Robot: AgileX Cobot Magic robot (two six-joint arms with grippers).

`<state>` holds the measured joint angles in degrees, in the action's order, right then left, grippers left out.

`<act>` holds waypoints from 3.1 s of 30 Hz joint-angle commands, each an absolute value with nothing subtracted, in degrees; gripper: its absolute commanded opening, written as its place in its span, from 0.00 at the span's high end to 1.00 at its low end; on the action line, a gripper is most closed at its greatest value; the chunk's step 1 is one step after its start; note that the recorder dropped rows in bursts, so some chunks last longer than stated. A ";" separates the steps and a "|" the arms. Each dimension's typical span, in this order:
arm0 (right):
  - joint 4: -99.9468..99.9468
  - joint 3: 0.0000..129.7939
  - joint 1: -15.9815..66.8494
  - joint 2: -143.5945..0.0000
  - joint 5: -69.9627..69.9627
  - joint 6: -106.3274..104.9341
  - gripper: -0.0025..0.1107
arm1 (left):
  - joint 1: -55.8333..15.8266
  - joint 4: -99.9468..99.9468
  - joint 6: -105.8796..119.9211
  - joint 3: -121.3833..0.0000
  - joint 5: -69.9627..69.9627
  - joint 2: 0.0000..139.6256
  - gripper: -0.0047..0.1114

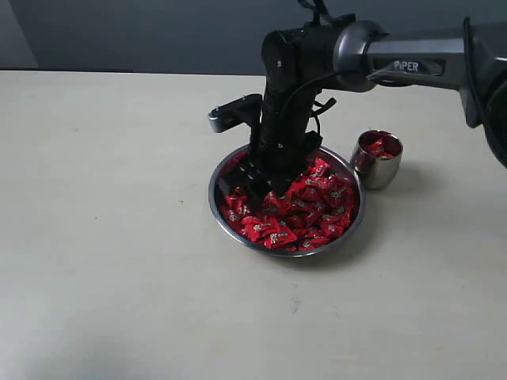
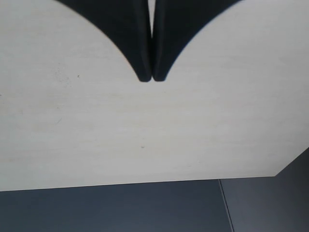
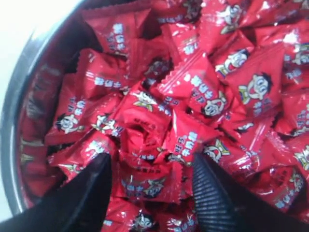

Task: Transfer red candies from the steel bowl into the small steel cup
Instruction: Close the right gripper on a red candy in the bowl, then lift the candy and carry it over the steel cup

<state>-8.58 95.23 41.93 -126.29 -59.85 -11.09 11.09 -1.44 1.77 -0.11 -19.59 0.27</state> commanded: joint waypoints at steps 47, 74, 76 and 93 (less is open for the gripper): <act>-5.68 95.28 43.13 -126.41 -62.54 -10.33 0.98 | 10.72 -1.55 1.68 0.00 -19.14 0.00 0.96; 11.43 101.40 26.61 -115.97 -65.38 -1.67 0.98 | 10.72 -1.55 1.68 0.00 -19.14 0.00 0.96; 10.81 101.40 25.93 -115.97 -65.38 -1.78 0.98 | 10.72 -1.55 1.68 0.00 -19.14 0.00 0.96; 10.03 99.55 25.36 -118.92 -65.39 -2.93 0.98 | 10.72 -1.55 1.68 0.00 -19.14 0.00 0.96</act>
<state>9.90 99.81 25.67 -118.12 -65.02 -2.47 11.09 -1.44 1.77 -0.11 -19.59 0.27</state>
